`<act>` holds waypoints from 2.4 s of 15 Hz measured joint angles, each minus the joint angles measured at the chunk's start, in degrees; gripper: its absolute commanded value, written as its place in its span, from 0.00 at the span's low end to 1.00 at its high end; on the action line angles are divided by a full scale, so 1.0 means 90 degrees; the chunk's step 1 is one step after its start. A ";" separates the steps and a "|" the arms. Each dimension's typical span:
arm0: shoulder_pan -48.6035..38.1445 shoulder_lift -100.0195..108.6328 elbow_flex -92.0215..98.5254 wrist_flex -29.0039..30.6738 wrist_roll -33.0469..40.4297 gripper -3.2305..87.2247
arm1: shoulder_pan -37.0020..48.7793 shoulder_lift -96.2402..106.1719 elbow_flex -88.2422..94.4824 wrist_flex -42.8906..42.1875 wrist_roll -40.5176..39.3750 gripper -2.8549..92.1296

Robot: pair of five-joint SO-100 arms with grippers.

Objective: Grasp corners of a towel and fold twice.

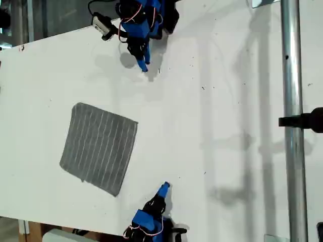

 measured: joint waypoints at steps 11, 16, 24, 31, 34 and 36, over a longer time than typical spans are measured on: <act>-0.1416 0.0000 0.0010 0.0059 -0.2959 0.02 | -0.0332 0.0000 0.0000 0.0029 0.0000 0.03; -0.1416 0.0000 0.0010 0.0059 -0.2959 0.02 | -0.0322 0.0000 0.0000 0.0029 0.0000 0.03; -0.1416 0.0000 0.0010 0.0059 -0.2988 0.02 | -0.0420 -0.2490 -0.2002 -0.1406 -0.1279 0.03; -0.1416 0.0000 0.0010 0.0059 -0.2988 0.02 | 0.0195 -1.1348 -1.0430 -0.0801 -0.4727 0.35; -0.1416 0.0000 0.0010 0.0059 -0.2988 0.02 | 0.0537 -1.2100 -1.1035 -0.1406 -0.5742 0.38; -0.1416 0.0000 0.0010 0.0059 -0.2988 0.02 | 0.0752 -1.2764 -1.1211 -0.1689 -0.6221 0.44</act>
